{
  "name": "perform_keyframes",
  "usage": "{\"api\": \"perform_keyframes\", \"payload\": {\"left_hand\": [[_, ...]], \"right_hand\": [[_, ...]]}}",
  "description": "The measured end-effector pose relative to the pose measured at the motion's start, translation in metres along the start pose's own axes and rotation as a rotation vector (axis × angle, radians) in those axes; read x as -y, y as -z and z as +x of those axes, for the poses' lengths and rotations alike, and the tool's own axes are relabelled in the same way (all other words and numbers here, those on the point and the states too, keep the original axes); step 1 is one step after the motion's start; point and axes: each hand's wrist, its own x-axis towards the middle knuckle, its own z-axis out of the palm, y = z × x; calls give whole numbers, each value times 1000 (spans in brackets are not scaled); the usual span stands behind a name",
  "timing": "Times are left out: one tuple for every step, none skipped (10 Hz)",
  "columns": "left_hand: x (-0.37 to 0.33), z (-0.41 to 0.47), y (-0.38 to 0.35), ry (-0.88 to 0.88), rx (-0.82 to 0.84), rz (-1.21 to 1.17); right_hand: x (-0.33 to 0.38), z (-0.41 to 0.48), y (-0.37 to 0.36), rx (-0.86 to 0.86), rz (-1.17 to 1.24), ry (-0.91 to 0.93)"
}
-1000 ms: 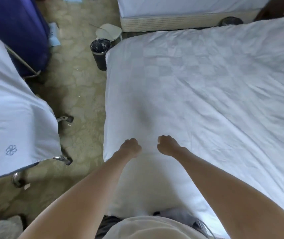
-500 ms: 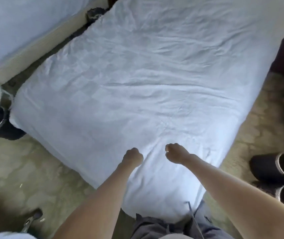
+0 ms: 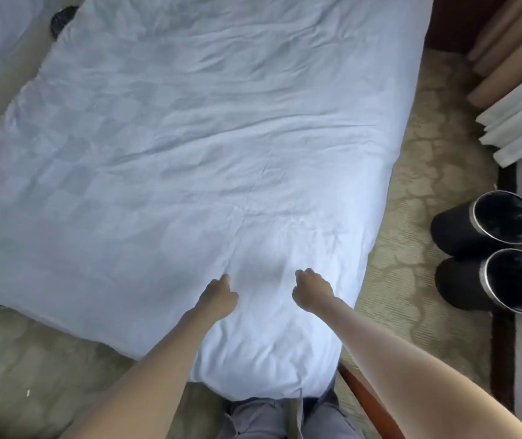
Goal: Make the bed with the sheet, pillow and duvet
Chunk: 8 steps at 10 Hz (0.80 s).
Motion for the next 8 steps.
{"api": "perform_keyframes", "payload": {"left_hand": [[15, 24, 0, -18, -53, 20], [32, 56, -3, -93, -83, 47], [53, 88, -9, -184, -167, 128], [76, 109, -24, -262, -218, 262], [89, 114, -51, -374, -186, 424], [105, 90, -79, -500, -9, 548], [124, 52, -105, -488, 504, 653], [142, 19, -122, -336, 909, 639]], "right_hand": [[12, 18, -25, -91, 36, 10], [32, 34, -53, -185, 88, -2], [46, 50, -85, -272, 124, -72], [50, 53, -125, -302, 112, -154], [40, 40, -162, -244, 173, -256], [27, 13, -198, -172, 251, -397], [14, -14, -232, 44, 366, -548], [8, -23, -248, 249, 628, -686]]}}
